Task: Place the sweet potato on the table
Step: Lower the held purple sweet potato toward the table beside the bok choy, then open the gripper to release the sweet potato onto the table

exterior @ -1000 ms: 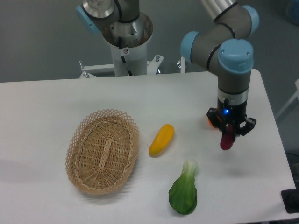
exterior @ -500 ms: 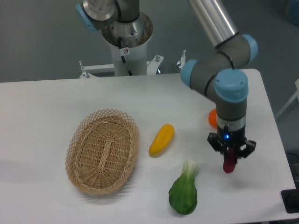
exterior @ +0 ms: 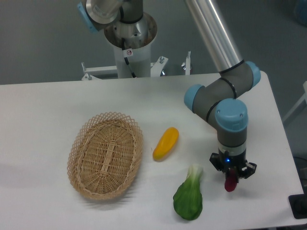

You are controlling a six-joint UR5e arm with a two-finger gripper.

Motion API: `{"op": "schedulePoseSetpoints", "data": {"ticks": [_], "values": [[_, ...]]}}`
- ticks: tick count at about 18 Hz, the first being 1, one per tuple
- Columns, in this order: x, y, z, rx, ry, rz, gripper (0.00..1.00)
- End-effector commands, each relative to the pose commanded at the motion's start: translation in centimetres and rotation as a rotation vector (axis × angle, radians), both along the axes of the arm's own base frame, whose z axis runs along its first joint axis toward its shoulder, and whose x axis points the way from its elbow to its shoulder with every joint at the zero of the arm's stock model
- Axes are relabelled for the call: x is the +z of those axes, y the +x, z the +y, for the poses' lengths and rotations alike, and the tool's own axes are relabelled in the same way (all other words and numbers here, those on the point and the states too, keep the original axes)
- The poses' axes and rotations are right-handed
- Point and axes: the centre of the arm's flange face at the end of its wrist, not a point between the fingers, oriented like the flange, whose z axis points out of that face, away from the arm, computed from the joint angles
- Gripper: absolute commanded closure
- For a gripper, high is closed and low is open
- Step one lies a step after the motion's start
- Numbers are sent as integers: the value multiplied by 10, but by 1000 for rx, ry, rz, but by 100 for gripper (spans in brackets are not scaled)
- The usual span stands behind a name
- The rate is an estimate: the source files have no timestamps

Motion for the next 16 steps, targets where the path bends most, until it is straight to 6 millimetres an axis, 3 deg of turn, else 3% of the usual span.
{"op": "schedulePoseSetpoints", "data": {"ticks": [7,8,10,11,16], "values": [[-8,7,8,-13,-16,-1,68],[-8,7,8,-13,-16,-1,58],[-2,5,9,-11,-10,10,9],[5,5,9,-11,-5,18,0],[48,8,5,18,13,68,0]]}}
